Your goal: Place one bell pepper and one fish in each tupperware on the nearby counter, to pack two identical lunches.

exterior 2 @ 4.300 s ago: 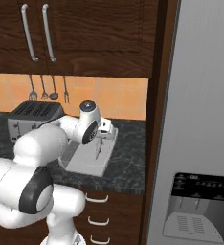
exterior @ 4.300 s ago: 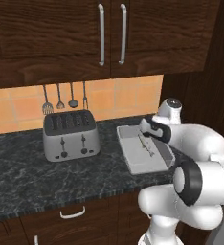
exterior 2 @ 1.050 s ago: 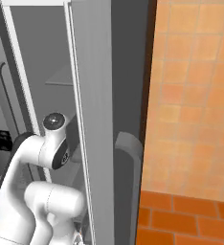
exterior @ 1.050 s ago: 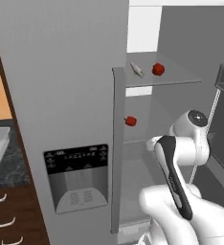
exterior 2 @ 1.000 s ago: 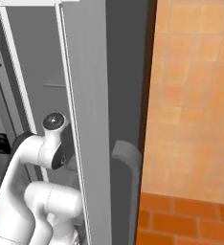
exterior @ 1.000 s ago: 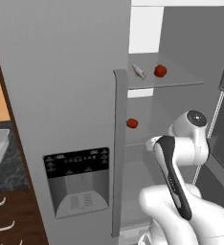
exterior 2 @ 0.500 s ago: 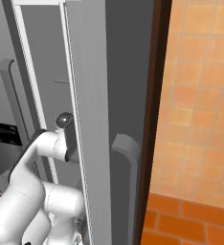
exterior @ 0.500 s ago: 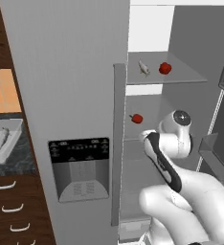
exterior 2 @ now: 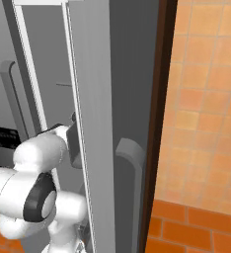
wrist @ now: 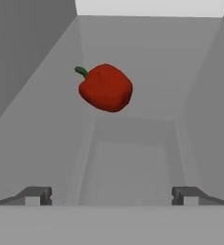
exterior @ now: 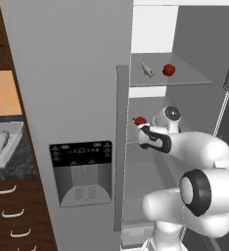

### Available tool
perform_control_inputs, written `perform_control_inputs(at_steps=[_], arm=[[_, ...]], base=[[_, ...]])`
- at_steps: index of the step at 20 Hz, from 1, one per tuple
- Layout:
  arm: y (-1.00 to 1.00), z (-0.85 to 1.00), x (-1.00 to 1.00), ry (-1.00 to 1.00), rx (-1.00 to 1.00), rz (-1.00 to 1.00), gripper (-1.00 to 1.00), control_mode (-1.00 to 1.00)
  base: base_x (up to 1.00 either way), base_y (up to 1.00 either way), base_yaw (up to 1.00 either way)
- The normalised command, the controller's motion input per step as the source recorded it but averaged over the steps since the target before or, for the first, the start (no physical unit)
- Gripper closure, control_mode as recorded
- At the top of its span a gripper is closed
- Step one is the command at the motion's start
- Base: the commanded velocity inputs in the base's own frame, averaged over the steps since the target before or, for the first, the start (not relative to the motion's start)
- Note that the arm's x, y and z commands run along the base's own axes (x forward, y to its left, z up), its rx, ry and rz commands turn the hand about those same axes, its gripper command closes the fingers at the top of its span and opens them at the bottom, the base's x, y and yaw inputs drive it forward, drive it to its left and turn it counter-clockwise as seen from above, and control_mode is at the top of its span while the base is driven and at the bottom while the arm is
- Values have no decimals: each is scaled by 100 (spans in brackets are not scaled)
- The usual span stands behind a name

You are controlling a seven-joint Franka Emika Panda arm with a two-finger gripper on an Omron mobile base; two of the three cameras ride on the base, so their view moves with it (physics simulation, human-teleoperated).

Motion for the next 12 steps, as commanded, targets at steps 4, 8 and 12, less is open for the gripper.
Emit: perform_control_inputs(at_steps=[4, 8, 12], arm=[[0, 0, 80, 0, 0, 1, -100, -100], [-14, 0, 67, 0, 0, 7, -100, -100], [-16, 0, 61, 0, 0, 14, -100, -100]], base=[[0, 0, 0], [0, 0, 0], [0, 0, 0]])
